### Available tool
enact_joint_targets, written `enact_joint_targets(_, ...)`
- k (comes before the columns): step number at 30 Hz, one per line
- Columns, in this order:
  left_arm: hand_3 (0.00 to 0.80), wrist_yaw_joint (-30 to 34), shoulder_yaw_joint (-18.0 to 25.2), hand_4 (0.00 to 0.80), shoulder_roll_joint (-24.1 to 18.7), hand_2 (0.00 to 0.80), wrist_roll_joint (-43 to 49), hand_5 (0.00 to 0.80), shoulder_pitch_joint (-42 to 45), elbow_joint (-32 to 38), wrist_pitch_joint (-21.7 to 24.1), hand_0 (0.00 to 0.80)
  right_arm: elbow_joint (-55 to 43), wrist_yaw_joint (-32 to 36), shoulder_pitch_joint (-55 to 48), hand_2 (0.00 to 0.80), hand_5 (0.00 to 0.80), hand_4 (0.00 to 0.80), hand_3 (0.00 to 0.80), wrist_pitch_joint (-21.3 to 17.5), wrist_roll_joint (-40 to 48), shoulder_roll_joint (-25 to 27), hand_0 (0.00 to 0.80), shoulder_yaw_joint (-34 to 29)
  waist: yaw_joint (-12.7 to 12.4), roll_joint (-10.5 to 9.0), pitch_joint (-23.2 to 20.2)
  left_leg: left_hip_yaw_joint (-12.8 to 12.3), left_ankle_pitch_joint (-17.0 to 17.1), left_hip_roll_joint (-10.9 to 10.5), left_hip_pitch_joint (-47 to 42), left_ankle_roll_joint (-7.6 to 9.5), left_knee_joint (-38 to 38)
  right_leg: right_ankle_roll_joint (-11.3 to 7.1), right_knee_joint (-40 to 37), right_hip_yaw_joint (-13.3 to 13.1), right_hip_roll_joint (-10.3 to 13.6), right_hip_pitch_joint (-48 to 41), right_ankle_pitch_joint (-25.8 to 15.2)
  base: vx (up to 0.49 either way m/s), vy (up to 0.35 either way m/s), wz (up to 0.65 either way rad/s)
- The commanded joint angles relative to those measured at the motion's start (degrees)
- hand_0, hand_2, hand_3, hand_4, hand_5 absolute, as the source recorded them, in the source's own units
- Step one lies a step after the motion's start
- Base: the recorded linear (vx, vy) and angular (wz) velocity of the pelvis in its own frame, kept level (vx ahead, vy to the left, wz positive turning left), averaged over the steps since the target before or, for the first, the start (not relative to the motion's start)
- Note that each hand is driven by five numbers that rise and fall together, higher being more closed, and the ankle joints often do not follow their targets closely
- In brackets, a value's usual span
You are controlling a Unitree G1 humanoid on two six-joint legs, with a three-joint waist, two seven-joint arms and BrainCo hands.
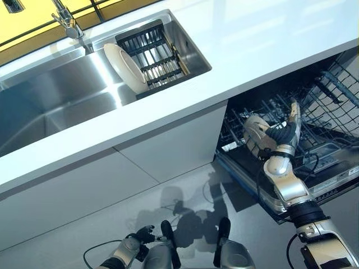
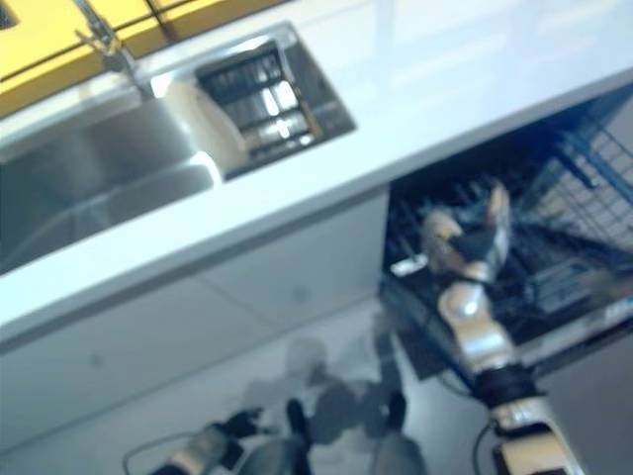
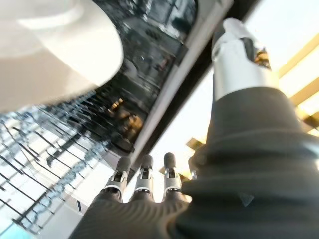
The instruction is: Take plates into dishwasher
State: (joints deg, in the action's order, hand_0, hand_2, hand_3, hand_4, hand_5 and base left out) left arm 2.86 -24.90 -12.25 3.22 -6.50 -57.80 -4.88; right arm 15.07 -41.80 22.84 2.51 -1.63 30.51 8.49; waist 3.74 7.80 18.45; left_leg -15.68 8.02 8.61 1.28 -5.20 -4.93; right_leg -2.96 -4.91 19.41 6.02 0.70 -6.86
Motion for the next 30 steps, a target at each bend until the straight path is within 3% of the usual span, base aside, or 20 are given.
enact_joint_targets(1,0.000,0.16,1.33,0.000,-2.74,0.000,1.63,0.000,0.18,-1.62,0.71,0.000,-7.50,-1.73,-0.15,0.000,0.000,0.000,0.000,-3.80,-1.02,1.87,0.000,-3.38,0.23,-5.73,-3.38,-4.00,-1.52,1.34,-3.15,-2.11,0.01,-1.53,2.44,-2.25,1.52,-2.10,4.81,0.055,0.030,0.00)
enact_joint_targets(8,0.000,0.73,2.60,0.000,-2.77,0.000,2.01,0.000,1.84,-2.47,0.40,0.000,-12.87,-0.42,-2.72,0.000,0.000,0.000,0.000,-5.63,5.56,4.56,0.000,-9.62,0.62,-6.97,-5.85,-4.82,-2.60,1.41,-4.87,-1.93,0.03,-1.80,1.13,-2.33,1.08,-4.30,4.87,0.049,0.047,0.00)
enact_joint_targets(12,0.000,0.48,3.06,0.000,-2.09,0.000,1.95,0.000,3.01,-3.86,0.36,0.000,-15.40,-0.02,-3.09,0.000,0.000,0.000,0.000,-8.69,8.32,4.86,0.000,-12.54,1.02,-7.46,-8.04,-5.31,-3.81,1.11,-6.62,-1.65,-0.06,-2.12,0.48,-2.98,1.14,-5.47,4.84,0.065,0.118,-0.07)
enact_joint_targets(18,0.000,-0.01,3.80,0.000,-1.59,0.000,1.51,0.000,3.31,-6.55,1.19,0.000,-20.05,4.54,-1.32,0.000,0.000,0.000,0.000,-11.54,7.50,5.62,0.000,-13.53,1.44,-7.91,-10.59,-5.96,-5.60,0.12,-8.81,-1.00,-0.07,-3.03,-0.09,-4.36,1.97,-6.44,4.36,0.037,0.148,-0.13)
enact_joint_targets(21,0.000,-0.36,4.15,0.000,-1.55,0.000,1.24,0.000,3.52,-7.35,1.70,0.000,-22.34,7.00,-0.53,0.000,0.000,0.000,0.000,-14.71,6.07,6.73,0.000,-13.82,1.45,-8.09,-11.67,-5.97,-6.43,-0.66,-9.50,-0.54,-0.07,-3.90,-0.09,-4.58,2.77,-6.55,3.82,0.030,0.181,-0.09)
enact_joint_targets(25,0.000,-0.38,4.68,0.000,-1.85,0.000,0.71,0.000,3.18,-7.55,1.42,0.000,-26.03,11.79,1.26,0.000,0.000,0.000,0.000,-15.16,6.45,9.55,0.000,-14.23,0.86,-8.55,-12.95,-5.23,-7.52,-1.91,-9.80,0.32,-0.07,-5.29,-0.09,-4.09,4.00,-6.68,2.84,0.026,0.174,0.00)
enact_joint_targets(30,0.000,0.29,5.39,0.000,-3.31,0.000,0.54,0.000,2.58,-7.68,0.59,0.000,-29.16,19.88,5.43,0.000,0.000,0.000,0.000,-15.64,6.02,15.17,0.000,-13.70,-1.03,-9.70,-13.86,-2.25,-8.96,-4.51,-9.28,2.33,-0.07,-7.42,1.19,-2.77,6.29,-6.82,1.43,0.023,0.207,0.06)
